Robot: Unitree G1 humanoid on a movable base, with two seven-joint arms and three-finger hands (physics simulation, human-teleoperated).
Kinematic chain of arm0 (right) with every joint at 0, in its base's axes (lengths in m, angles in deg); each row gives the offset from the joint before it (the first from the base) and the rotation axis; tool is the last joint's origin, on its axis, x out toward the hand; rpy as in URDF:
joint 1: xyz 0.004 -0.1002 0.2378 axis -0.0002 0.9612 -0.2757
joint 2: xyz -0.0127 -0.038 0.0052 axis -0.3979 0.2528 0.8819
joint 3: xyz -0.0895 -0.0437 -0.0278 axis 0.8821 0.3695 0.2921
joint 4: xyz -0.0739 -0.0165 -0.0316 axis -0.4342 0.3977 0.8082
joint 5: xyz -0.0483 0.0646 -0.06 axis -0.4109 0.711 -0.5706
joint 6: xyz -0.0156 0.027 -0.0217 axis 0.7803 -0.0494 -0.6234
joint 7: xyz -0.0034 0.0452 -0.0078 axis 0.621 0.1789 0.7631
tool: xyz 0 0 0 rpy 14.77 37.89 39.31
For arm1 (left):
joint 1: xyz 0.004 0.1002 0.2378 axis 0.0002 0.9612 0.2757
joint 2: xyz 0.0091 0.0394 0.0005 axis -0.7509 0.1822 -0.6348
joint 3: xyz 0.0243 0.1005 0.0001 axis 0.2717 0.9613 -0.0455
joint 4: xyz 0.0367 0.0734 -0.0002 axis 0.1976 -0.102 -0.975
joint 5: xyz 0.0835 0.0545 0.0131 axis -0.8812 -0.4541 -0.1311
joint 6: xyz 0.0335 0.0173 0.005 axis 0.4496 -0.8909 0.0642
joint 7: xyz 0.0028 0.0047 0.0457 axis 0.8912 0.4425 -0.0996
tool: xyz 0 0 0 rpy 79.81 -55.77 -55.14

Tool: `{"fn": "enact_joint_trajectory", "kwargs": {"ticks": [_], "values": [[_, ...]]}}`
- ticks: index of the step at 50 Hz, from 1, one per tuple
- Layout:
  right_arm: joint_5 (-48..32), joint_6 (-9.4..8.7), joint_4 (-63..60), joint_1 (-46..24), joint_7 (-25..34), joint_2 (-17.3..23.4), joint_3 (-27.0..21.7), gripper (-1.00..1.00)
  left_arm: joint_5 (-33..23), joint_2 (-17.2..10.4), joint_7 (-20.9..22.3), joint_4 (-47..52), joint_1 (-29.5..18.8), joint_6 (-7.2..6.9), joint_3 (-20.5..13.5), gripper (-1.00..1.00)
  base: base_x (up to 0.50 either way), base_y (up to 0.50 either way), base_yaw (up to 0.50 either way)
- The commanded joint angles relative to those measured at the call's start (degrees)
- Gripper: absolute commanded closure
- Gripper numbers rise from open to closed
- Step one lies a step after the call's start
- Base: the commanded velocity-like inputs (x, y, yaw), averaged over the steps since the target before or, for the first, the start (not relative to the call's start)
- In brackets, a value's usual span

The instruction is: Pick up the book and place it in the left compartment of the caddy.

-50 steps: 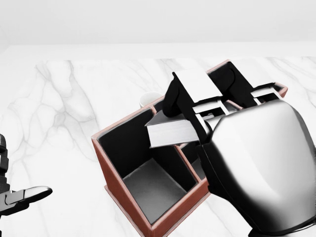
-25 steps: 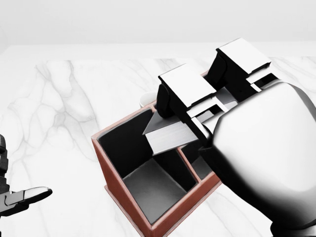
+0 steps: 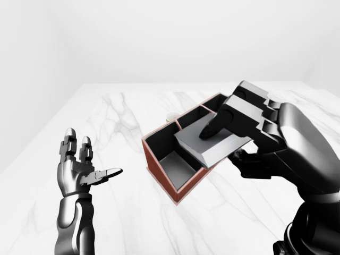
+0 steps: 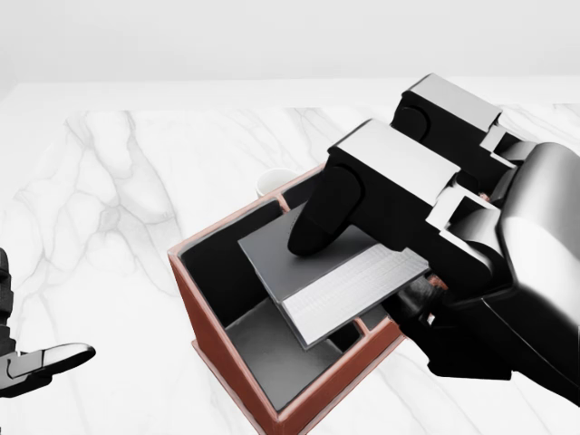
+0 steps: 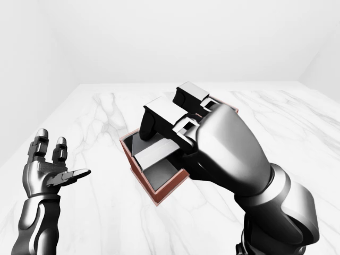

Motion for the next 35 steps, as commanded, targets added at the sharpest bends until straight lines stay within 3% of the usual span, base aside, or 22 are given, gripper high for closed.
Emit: {"fn": "enact_joint_trajectory", "kwargs": {"ticks": [1,16,35], "values": [[19.0,0.00,-0.3,0.2,0.0,1.0,-6.5,1.00,-0.1,0.0,-0.2,0.0,-0.2,-0.10,0.1,-1.00,0.00,0.00,0.00],[29.6,0.00,11.9,3.2,0.0,-0.3,-9.5,1.00,-0.3,0.0,-0.1,-0.4,-0.2,0.26,0.2,-1.00,0.00,0.00,0.00],[29.4,0.00,16.5,5.7,0.0,-1.7,-3.8,1.00,-0.2,0.1,0.1,0.0,0.2,0.37,0.0,-1.00,0.00,0.00,0.00]]}}
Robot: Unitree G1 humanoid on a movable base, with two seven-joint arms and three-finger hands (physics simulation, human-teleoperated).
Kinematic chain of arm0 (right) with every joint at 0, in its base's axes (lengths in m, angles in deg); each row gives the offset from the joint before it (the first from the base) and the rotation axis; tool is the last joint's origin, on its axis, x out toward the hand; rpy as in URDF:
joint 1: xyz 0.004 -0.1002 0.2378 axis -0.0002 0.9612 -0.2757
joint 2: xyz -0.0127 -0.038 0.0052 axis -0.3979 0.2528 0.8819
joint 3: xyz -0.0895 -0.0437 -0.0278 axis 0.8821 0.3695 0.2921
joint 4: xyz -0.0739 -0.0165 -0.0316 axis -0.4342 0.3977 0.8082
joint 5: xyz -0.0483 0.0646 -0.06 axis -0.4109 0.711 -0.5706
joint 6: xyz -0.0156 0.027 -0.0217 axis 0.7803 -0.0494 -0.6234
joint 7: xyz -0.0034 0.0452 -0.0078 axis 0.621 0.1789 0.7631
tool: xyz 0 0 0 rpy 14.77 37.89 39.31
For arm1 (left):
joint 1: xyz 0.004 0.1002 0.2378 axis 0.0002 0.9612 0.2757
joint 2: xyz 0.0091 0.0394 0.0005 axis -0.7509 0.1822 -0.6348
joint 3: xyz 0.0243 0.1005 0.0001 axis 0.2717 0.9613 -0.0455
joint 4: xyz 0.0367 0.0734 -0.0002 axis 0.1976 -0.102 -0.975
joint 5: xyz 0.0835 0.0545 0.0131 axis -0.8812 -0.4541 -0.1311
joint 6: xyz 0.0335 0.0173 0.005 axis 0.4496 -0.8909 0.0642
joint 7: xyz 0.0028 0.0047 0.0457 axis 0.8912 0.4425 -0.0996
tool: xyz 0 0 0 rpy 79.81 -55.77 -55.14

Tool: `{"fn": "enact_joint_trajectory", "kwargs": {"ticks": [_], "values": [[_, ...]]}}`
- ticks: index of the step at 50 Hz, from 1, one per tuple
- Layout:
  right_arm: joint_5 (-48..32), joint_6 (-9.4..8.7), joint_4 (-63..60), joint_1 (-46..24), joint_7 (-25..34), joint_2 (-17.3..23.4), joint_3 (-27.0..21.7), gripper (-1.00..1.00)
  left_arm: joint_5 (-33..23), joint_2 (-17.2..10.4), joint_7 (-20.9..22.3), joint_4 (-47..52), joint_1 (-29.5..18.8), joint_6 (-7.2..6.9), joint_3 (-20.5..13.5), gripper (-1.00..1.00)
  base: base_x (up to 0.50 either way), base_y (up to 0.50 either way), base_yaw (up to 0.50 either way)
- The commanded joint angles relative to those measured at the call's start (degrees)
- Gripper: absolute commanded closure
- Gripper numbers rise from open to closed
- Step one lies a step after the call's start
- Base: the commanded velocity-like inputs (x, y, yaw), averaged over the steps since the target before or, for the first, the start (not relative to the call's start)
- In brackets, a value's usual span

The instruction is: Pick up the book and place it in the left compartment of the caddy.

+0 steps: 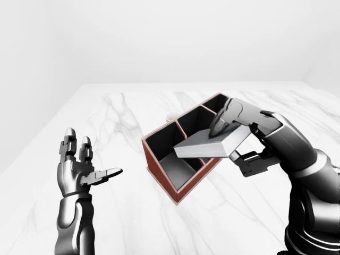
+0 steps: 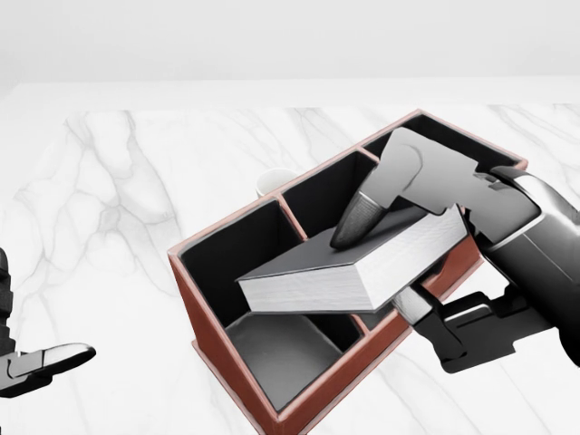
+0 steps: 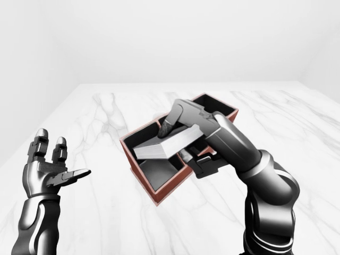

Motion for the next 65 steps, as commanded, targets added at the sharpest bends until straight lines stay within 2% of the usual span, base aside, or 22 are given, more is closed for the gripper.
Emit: {"fn": "enact_joint_trajectory", "kwargs": {"ticks": [1,9,26,47,65], "values": [[2.1,0.00,2.1,1.1,0.0,-1.3,1.9,1.00,0.1,0.1,0.2,0.0,0.2,0.12,-0.1,-1.00,0.00,0.00,0.00],[0.5,0.00,0.0,1.4,0.0,-1.6,4.7,1.00,0.3,0.1,0.4,0.0,0.4,0.27,-0.3,-1.00,0.00,0.00,0.00],[-3.2,0.00,3.0,1.8,0.0,-2.3,6.7,1.00,0.4,0.2,0.3,0.2,0.3,-0.01,-0.5,-1.00,0.00,0.00,0.00],[-13.2,0.00,4.5,2.9,0.0,-3.9,10.4,1.00,-0.1,0.1,-0.2,0.5,0.1,-0.21,0.0,-1.00,0.00,0.00,0.00],[-16.9,0.00,5.3,3.0,0.0,-5.0,10.7,1.00,0.3,0.1,0.2,-0.1,0.3,0.19,-0.4,-1.00,0.00,0.00,0.00]]}}
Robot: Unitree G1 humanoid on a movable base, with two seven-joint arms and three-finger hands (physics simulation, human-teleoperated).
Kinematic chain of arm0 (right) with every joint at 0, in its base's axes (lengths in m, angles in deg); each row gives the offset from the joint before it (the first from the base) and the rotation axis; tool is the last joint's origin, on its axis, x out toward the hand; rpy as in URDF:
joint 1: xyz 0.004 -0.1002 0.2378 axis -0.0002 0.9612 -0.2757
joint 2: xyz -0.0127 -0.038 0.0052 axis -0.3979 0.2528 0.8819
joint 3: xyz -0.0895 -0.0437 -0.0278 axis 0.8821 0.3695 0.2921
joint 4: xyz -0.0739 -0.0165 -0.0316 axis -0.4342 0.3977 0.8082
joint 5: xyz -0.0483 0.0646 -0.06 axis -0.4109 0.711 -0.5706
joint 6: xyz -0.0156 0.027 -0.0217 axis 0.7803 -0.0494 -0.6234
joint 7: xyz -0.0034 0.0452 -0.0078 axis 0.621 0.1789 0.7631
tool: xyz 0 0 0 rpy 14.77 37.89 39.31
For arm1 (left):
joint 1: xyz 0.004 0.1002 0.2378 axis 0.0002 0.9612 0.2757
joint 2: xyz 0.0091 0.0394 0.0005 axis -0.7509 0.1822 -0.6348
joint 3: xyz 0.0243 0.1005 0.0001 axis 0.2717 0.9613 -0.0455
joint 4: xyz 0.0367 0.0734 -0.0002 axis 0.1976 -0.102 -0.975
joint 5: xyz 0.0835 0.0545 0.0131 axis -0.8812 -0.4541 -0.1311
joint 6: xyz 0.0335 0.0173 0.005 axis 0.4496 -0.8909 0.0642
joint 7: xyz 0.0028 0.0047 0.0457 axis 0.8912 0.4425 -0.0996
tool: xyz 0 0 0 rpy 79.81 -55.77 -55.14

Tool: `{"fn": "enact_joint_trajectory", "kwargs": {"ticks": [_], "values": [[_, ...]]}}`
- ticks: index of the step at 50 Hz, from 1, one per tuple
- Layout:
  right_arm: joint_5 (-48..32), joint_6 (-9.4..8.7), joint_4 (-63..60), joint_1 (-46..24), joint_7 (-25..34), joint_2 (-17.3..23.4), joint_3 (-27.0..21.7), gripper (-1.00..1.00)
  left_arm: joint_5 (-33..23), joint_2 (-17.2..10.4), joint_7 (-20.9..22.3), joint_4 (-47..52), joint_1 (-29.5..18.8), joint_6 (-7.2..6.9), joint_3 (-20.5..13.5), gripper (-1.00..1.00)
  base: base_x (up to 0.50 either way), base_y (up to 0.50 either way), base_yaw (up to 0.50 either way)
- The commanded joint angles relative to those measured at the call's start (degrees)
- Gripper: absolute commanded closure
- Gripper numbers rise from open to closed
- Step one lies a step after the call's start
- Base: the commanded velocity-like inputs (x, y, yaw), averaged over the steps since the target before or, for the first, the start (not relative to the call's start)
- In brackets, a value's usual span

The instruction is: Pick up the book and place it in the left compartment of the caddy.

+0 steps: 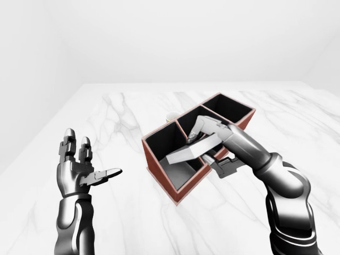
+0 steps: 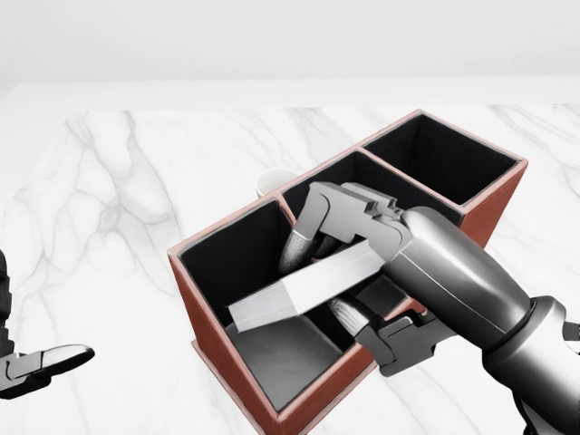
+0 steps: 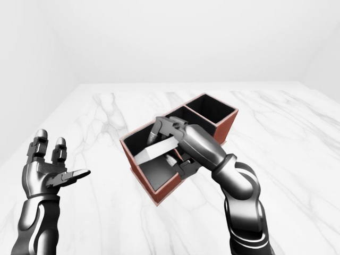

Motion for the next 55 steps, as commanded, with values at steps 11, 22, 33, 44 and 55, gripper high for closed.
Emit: {"fn": "enact_joint_trajectory", "kwargs": {"ticks": [11,22,33,44,55], "values": [[-2.2,0.00,1.0,0.4,0.0,-1.7,0.2,1.00,0.0,0.0,0.3,-1.1,-0.1,0.73,0.1,-1.00,0.00,0.00,0.00],[-3.9,0.00,2.4,1.4,0.0,-2.6,0.8,1.00,0.1,0.0,0.2,-0.4,0.2,0.37,0.0,-1.00,0.00,0.00,0.00],[-4.7,0.00,2.1,2.0,0.0,-3.7,1.1,1.00,0.2,0.1,0.4,-0.6,0.4,0.57,-0.1,-1.00,0.00,0.00,0.00],[-6.4,0.00,4.1,2.6,0.0,-4.0,1.5,1.00,0.5,0.0,0.4,-0.3,0.3,0.29,-0.3,-1.00,0.00,0.00,0.00],[-8.0,0.00,4.7,2.8,0.0,-4.4,2.0,1.00,0.4,0.0,0.4,-1.0,-0.1,0.51,-0.2,-1.00,0.00,0.00,0.00]]}}
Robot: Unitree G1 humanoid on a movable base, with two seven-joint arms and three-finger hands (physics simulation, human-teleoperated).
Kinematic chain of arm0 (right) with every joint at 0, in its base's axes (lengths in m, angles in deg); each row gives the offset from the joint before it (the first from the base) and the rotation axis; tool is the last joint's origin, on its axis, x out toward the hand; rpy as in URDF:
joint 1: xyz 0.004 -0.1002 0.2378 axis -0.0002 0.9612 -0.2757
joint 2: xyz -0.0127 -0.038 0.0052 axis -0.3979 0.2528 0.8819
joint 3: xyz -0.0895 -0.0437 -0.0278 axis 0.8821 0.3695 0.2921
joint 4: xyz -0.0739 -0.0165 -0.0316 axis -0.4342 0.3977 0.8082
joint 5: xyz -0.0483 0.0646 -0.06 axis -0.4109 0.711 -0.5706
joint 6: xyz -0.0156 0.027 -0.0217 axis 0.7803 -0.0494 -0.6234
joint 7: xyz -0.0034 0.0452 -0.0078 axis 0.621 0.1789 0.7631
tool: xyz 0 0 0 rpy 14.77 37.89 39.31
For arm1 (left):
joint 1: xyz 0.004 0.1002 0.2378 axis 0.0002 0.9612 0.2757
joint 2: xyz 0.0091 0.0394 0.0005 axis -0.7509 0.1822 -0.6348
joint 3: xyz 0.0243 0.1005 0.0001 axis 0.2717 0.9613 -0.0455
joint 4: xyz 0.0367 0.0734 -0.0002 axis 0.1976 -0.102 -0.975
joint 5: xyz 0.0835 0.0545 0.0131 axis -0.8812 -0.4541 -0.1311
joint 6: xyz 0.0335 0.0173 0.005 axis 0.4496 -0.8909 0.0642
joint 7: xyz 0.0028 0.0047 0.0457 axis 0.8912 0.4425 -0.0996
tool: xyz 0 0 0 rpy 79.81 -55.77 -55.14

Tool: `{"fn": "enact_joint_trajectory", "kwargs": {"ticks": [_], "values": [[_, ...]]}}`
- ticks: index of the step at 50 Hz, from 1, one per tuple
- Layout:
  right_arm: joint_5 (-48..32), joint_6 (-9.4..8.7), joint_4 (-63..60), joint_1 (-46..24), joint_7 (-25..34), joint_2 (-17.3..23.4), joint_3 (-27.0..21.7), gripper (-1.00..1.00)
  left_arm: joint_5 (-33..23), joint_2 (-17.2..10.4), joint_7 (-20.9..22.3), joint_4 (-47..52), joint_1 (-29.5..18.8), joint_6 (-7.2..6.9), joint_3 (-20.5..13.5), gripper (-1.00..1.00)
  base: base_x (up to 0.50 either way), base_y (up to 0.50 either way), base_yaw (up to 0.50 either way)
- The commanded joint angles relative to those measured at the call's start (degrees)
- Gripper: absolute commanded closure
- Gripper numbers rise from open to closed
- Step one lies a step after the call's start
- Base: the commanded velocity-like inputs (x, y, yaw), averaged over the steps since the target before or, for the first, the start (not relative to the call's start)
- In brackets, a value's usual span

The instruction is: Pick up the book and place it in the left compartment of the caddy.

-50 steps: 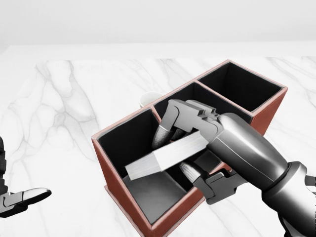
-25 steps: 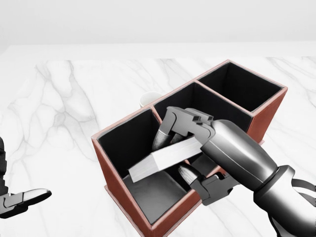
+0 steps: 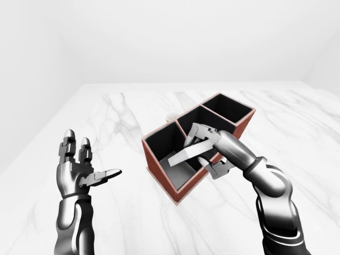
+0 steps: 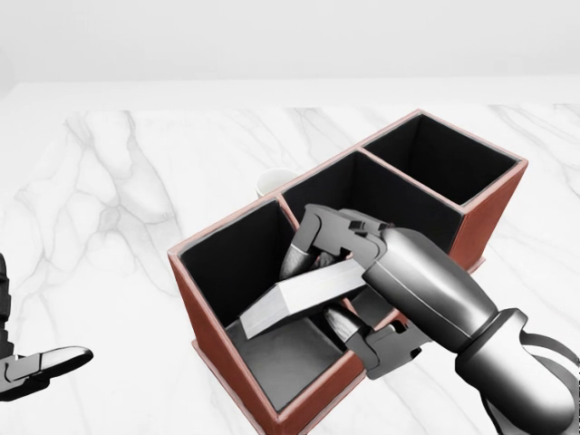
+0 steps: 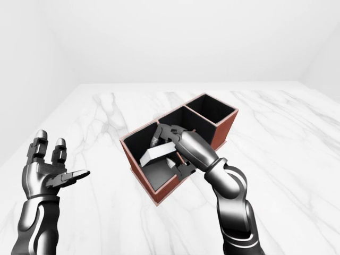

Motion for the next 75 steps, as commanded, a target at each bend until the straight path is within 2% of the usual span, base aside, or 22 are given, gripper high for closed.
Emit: {"fn": "enact_joint_trajectory", "kwargs": {"ticks": [1,13,17,22,24,32,48,53,75], "values": [[0.1,0.00,0.1,0.1,0.0,-0.7,0.0,1.00,0.1,-0.1,-0.1,-0.3,-0.2,0.04,0.1,-1.00,0.00,0.00,0.00],[-1.7,0.00,1.9,-0.2,0.0,-1.5,0.4,1.00,0.3,-0.2,-0.2,0.2,-0.2,-0.32,-0.2,-1.00,0.00,0.00,0.00],[-1.9,0.00,2.3,-0.1,0.0,-1.7,0.3,1.00,0.0,0.0,0.1,-0.5,-0.2,0.19,0.1,-1.00,0.00,0.00,0.00],[-2.0,0.00,3.3,0.3,0.0,-1.9,0.1,1.00,0.0,-0.1,0.0,-0.3,-0.1,0.06,0.1,-1.00,0.00,0.00,0.00],[-1.9,0.00,3.9,0.3,0.0,-2.0,-0.1,1.00,-0.2,0.0,0.2,-1.1,-0.2,0.59,0.2,-1.00,0.00,0.00,0.00],[-3.2,0.00,4.4,0.9,0.0,-2.2,0.4,1.00,-0.2,-0.1,-0.1,-0.5,-0.1,0.25,0.4,-1.00,0.00,0.00,0.00],[-6.0,0.00,6.4,1.0,0.0,-3.4,1.4,1.00,-0.1,0.0,0.5,-1.4,0.0,1.01,0.3,-1.00,0.00,0.00,0.00],[-6.9,0.00,6.1,1.2,0.0,-3.5,1.8,1.00,-0.1,0.1,0.3,-0.7,0.2,0.64,0.4,-1.00,0.00,0.00,0.00],[-10.4,0.00,10.1,1.5,0.0,-5.0,2.6,1.00,-0.2,0.2,0.5,-1.2,0.3,1.12,0.4,-1.00,0.00,0.00,0.00]]}}
